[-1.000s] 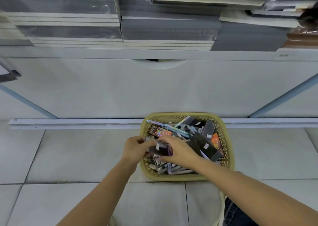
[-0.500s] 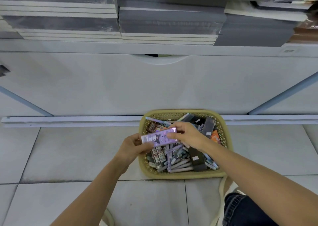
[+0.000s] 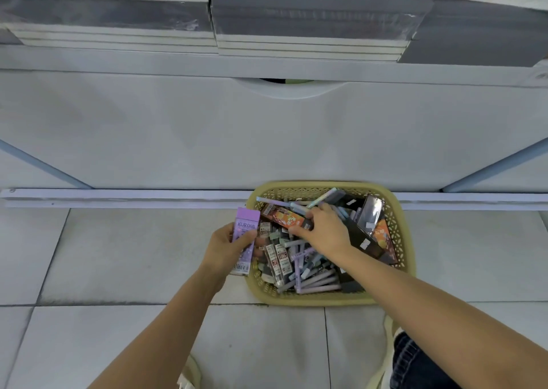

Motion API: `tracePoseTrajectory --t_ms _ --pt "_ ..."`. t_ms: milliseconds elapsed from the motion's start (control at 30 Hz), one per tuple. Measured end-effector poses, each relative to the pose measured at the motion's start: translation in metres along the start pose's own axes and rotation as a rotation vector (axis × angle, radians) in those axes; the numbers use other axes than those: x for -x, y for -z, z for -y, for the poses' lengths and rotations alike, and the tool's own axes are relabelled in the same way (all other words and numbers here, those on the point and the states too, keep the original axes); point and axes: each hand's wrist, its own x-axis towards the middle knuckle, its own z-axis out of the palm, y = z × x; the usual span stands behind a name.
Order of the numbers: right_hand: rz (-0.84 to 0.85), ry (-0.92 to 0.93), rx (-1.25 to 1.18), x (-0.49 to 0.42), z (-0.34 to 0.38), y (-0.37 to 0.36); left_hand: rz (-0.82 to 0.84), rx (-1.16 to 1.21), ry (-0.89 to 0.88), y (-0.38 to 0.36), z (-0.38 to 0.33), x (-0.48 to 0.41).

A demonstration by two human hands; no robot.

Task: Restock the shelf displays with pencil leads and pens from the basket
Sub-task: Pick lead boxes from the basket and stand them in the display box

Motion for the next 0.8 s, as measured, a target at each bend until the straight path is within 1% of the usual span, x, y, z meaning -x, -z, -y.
tracePoseTrajectory --t_ms 67,133,167,267,367,433,500,567,600,667,733,800 --pt "-0.027 0.006 -0.021 -0.002 0.001 -0.007 -0.005 0.016 0.011 0.002 0.003 -0.001" --pt "-0.061 0.023 -0.127 -0.004 0.000 -0.004 -0.019 0.028 0.017 0.002 0.005 -0.003" --pt "-0.048 0.041 -0.191 -0.005 -0.001 0.000 -0.031 0.027 0.015 0.001 0.004 -0.003" --pt "0.080 0.138 -0.329 -0.006 -0.007 0.031 -0.062 0.009 -0.042 -0.007 -0.002 -0.005" --pt "0.230 0.232 -0.377 -0.009 -0.011 0.073 -0.088 -0.093 -0.163 -0.019 -0.012 -0.008" --pt "0.352 0.264 -0.429 -0.007 -0.010 0.093 -0.019 -0.146 -0.209 -0.031 -0.020 -0.007" --pt "0.411 0.296 -0.486 -0.001 -0.006 0.100 0.176 -0.170 -0.202 -0.047 -0.025 -0.004" --pt "0.370 0.301 -0.586 0.006 -0.005 0.100 0.368 -0.120 -0.156 -0.064 -0.025 0.001" --pt "0.321 0.287 -0.643 0.009 -0.007 0.101 0.422 -0.064 -0.113 -0.071 -0.024 0.003" --pt "0.203 0.236 -0.691 0.015 -0.018 0.103 0.469 -0.002 -0.043 -0.080 -0.021 0.004" --pt "0.052 0.199 -0.634 0.023 -0.036 0.101 0.493 -0.049 -0.025 -0.085 -0.018 0.003" --pt "-0.113 0.128 -0.569 0.030 -0.058 0.090 0.470 -0.081 -0.015 -0.088 -0.014 0.001"
